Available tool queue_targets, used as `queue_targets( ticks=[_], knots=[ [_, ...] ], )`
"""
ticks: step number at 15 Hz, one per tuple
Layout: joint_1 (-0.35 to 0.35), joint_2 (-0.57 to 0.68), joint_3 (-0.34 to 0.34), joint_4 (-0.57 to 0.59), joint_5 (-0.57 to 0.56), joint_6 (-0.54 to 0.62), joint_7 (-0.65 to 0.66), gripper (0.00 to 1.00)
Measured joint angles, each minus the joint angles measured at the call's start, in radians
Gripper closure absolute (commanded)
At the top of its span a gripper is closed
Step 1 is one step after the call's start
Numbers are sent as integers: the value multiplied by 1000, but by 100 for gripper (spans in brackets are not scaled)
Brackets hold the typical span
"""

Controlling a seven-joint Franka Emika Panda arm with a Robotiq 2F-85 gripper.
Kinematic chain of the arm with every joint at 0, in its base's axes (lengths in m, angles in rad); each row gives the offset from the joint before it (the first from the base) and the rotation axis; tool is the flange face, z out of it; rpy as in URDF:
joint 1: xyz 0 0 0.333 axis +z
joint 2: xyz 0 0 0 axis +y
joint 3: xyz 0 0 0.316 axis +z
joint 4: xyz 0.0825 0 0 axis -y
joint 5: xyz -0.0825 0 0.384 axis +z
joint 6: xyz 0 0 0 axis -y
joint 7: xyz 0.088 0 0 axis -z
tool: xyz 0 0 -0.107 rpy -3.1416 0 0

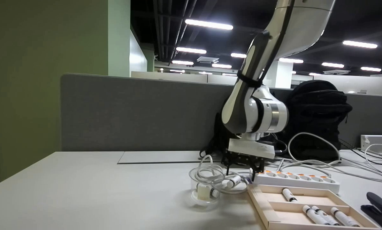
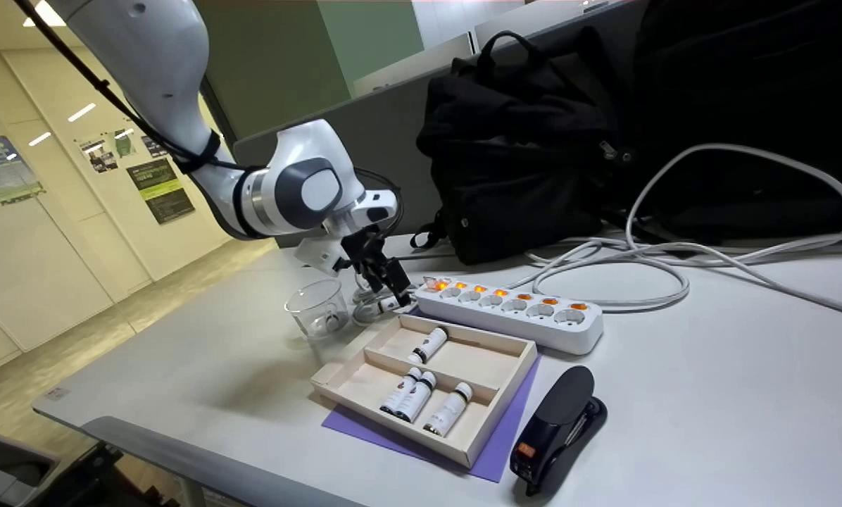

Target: Put three bottles in the cardboard box and put it in the colourless bowl

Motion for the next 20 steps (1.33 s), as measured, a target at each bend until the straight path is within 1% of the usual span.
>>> queue_targets(
  ticks=[2, 3, 4, 7, 8, 12, 14, 18, 20],
  knots=[
    [15, 20, -16, 18, 3, 0, 32, 0],
    [20, 30, -21, 27, 3, -1, 41, 15],
    [24, 39, -25, 37, 3, -1, 48, 26],
    [28, 68, -30, 65, 3, -3, 53, 48],
    [29, 72, -34, 68, 3, -5, 53, 54],
    [28, 75, -43, 73, 3, -15, 53, 82],
    [28, 72, -44, 81, 3, -26, 54, 94],
    [25, 72, -32, 113, 8, -66, 56, 92],
    [7, 67, -6, 133, 22, -103, 56, 92]
  ],
)
